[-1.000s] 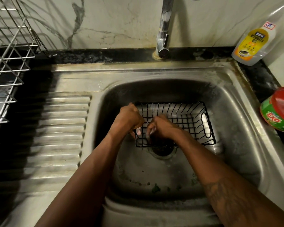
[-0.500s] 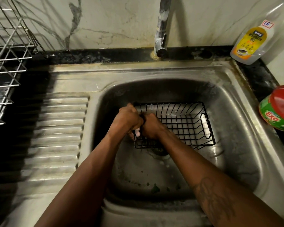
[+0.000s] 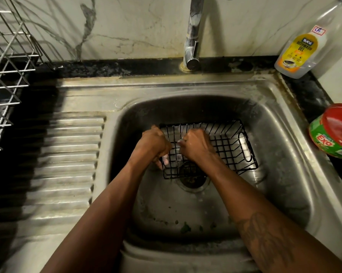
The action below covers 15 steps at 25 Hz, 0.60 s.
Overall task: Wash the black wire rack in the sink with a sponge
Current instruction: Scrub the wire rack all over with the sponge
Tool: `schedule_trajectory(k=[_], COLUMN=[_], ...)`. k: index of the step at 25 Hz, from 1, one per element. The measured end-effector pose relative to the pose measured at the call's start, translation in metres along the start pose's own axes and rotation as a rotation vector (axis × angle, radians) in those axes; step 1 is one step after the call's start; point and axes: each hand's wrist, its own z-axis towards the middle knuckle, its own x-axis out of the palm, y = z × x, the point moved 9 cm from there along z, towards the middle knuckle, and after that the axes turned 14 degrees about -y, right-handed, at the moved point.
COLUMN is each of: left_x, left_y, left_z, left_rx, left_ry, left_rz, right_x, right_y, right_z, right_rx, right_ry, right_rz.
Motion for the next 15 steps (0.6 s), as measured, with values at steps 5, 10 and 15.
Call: schedule_trajectory(k=[5,10,15], left_x=[0.009,0.01,0.005], left_y=[0.001,0.005,0.002], left_z=[0.0,0.009,0.001], left_rx=[-0.048,-0.044,-0.066], left_ry=[0.056,0.002,0.033], left_rz=[-0.02,0.046,-0.006], right_x=[-0.001,0.006,-0.001], right_y=[0.007,0.044,-0.007], right_z=[-0.001,-0.007,-0.001], right_rx=[0.046,-0.09,0.09], right_ry=[-0.045,0.093,-0.001], right_rz=[0.128,0.32,0.1])
